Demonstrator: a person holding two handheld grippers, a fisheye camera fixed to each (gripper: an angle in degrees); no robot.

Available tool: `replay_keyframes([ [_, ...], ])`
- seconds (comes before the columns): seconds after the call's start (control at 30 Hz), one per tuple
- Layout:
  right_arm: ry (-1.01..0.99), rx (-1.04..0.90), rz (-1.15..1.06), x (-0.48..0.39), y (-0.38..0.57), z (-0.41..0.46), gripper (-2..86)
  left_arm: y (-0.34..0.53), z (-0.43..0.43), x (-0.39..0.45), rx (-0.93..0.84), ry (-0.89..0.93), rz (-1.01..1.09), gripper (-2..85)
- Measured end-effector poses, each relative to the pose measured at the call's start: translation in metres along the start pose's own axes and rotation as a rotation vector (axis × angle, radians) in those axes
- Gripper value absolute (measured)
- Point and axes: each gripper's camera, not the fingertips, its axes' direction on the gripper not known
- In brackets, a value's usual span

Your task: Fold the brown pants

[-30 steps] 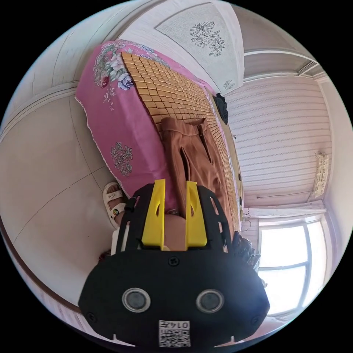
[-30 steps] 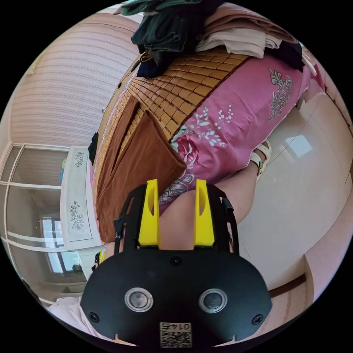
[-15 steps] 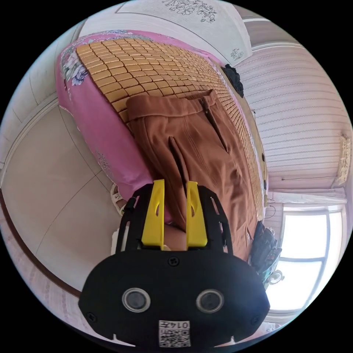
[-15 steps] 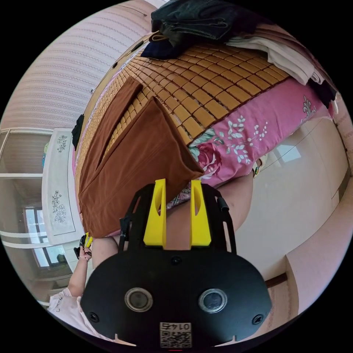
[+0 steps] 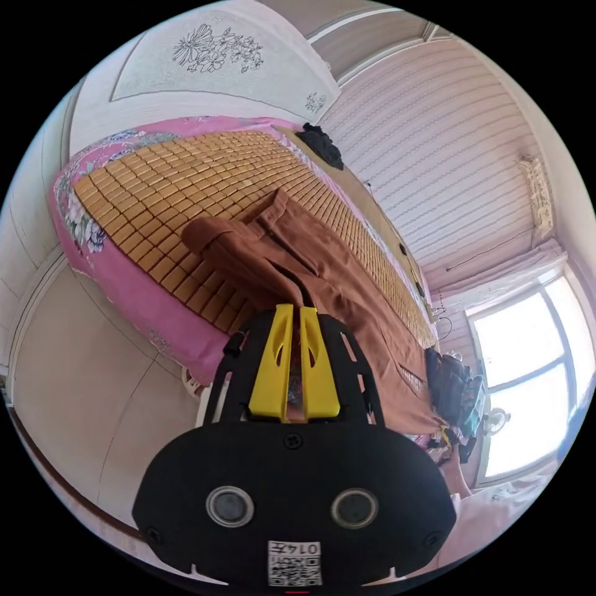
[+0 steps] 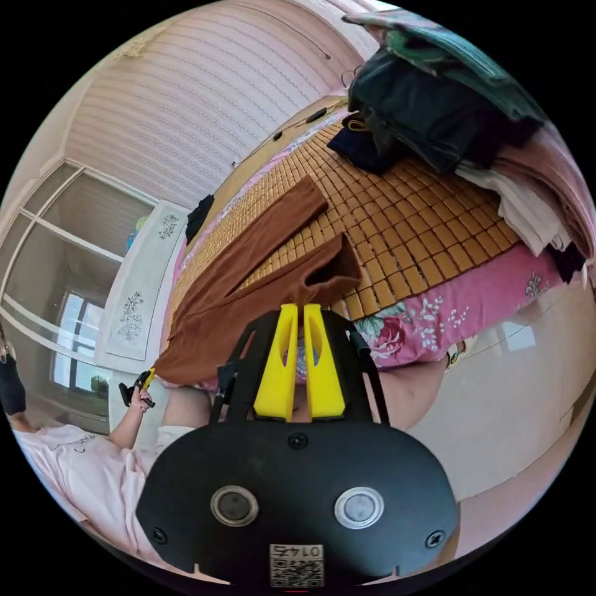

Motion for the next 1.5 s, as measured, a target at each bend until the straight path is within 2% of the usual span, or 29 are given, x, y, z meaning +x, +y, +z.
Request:
replay_keyframes([
  [0.2,0.131,0.035,-0.290,-0.085,-0.090,0.010,1.0,-0.057,0.009,0.065,0.101,0.010,0.118,-0.8],
  [0.27,0.149,0.041,-0.321,-0.103,-0.124,0.023,1.2,-0.090,0.032,0.088,0.116,0.009,0.123,-0.6],
  [0.33,0.173,0.037,-0.314,-0.119,-0.164,0.042,1.5,-0.120,0.058,0.107,0.111,0.028,0.130,-0.2],
  [0.43,0.215,0.040,-0.222,-0.130,-0.228,0.084,2.7,-0.164,0.108,0.127,0.069,0.157,0.066,2.6],
  [0.53,0.216,0.015,-0.029,-0.119,-0.255,0.131,5.1,-0.172,0.138,0.138,0.108,0.047,-0.024,4.6],
  [0.6,0.293,-0.012,0.004,-0.119,-0.247,0.163,4.9,-0.166,0.142,0.145,0.160,0.009,-0.018,4.6],
  [0.7,0.397,-0.040,-0.068,-0.127,-0.223,0.191,3.0,-0.155,0.153,0.156,0.098,-0.106,0.091,3.6],
  [0.83,0.535,-0.220,-0.147,-0.129,-0.200,0.239,0.6,-0.133,0.201,0.167,-0.161,-0.396,0.272,2.1],
  [0.87,0.564,-0.204,-0.188,-0.136,-0.194,0.245,0.2,-0.127,0.220,0.170,-0.251,-0.490,0.325,1.2],
  [1.03,0.725,-0.272,-0.323,-0.160,-0.180,0.263,-0.3,-0.112,0.255,0.208,-0.367,-0.705,0.557,-0.8],
  [1.2,0.632,-0.302,-0.318,-0.146,-0.133,0.233,-0.3,-0.110,0.244,0.207,-0.466,-0.665,0.531,-1.0],
  [1.43,0.590,-0.357,-0.325,-0.141,-0.068,0.194,0.0,-0.051,0.193,0.189,-0.568,-0.648,0.566,-1.0],
  [1.5,0.547,-0.352,-0.249,-0.133,-0.051,0.175,0.4,-0.037,0.178,0.181,-0.584,-0.620,0.530,-0.9],
])
